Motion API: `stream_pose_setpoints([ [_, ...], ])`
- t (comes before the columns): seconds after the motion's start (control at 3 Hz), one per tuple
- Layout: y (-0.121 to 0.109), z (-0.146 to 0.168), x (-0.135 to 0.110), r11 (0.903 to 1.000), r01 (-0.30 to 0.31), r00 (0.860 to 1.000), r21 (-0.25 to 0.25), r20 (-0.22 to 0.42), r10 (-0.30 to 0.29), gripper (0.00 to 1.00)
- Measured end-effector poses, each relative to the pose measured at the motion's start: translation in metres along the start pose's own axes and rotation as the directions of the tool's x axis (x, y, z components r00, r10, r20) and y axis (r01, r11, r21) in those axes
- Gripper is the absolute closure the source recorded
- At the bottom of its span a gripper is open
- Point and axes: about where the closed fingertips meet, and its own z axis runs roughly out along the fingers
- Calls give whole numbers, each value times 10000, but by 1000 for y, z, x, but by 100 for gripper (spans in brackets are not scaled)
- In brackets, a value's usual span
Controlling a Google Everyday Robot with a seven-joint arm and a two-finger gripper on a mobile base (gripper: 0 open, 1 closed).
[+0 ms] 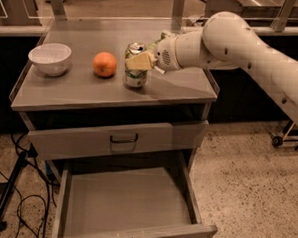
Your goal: Place 7up can into middle drawer
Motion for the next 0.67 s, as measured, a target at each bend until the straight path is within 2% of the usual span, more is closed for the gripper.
stream_pose_setpoints([
  [0.67, 38, -54, -11, 9958, -81, 10000, 910, 48, 77, 100],
])
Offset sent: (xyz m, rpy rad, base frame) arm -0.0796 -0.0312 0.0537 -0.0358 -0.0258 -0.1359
